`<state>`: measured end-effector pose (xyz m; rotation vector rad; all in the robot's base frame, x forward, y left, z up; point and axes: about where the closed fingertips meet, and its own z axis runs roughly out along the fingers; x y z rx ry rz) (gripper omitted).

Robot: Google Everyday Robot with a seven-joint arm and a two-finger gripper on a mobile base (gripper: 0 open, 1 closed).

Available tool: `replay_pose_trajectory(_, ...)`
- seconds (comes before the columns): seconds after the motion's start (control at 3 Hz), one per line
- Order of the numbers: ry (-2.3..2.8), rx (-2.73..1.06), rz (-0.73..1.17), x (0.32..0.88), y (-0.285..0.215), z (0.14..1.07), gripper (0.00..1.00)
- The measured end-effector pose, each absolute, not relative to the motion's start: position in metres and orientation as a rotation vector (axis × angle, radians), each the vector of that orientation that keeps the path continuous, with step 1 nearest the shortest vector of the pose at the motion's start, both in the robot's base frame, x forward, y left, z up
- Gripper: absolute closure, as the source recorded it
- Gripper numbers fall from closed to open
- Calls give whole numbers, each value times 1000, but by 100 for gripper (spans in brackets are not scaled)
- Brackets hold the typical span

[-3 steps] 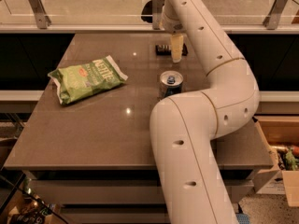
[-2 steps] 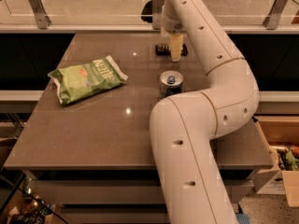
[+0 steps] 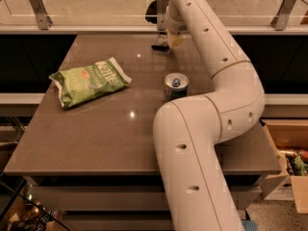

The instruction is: Pick rxbar chocolate

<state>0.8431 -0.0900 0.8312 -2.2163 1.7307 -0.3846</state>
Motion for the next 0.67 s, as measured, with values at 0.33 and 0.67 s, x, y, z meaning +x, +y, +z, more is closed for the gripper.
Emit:
replay_pose_trajectory(0.33,1725,-2213,-388,847,-88,828,100)
replay_pose_trajectory(0.67,1720,-2210,-391,850,-86,824,82)
